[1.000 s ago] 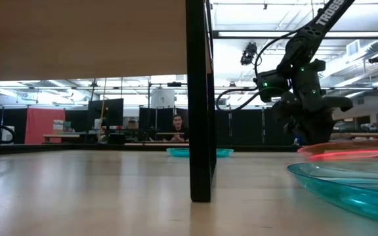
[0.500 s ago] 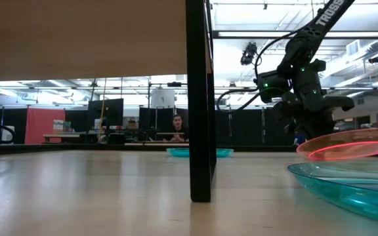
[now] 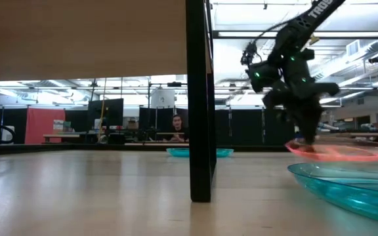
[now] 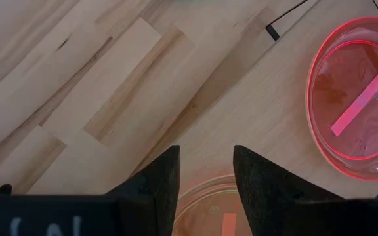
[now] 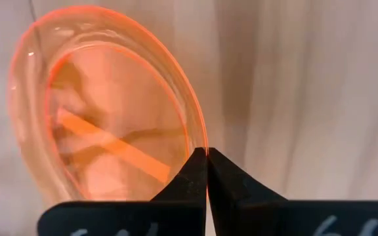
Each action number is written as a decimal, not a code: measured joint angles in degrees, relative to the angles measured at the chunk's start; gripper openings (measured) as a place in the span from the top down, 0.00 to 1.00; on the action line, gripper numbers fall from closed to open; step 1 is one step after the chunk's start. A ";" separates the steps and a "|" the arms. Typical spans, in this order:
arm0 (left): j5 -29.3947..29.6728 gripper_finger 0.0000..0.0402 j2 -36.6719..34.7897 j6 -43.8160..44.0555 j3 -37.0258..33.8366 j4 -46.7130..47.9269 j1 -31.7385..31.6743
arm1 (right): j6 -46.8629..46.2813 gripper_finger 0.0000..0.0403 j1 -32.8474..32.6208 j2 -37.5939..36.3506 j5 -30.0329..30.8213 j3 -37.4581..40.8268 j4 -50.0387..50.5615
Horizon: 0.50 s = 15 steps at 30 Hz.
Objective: Place and stack plates onto a shelf
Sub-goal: Stack the top orange plate on top of the green plate on the shelf
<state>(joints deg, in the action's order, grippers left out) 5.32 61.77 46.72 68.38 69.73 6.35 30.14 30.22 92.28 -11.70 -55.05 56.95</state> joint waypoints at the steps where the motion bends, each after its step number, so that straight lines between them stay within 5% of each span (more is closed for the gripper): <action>1: -0.01 0.63 0.00 0.00 0.00 -0.02 0.00 | 0.01 0.99 0.02 -0.03 -0.02 -1.03 0.40; 8: 0.85 0.63 0.00 0.00 0.00 -0.02 0.00 | -1.17 0.99 0.02 -0.06 1.56 -8.58 4.12; 15: 8.79 0.63 0.00 0.00 0.00 -0.15 -0.02 | -6.94 0.99 0.07 -0.12 3.32 -16.12 4.35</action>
<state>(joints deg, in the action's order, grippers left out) 14.11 61.78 46.72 68.38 69.58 6.33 23.20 30.28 92.16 -8.38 -71.17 61.31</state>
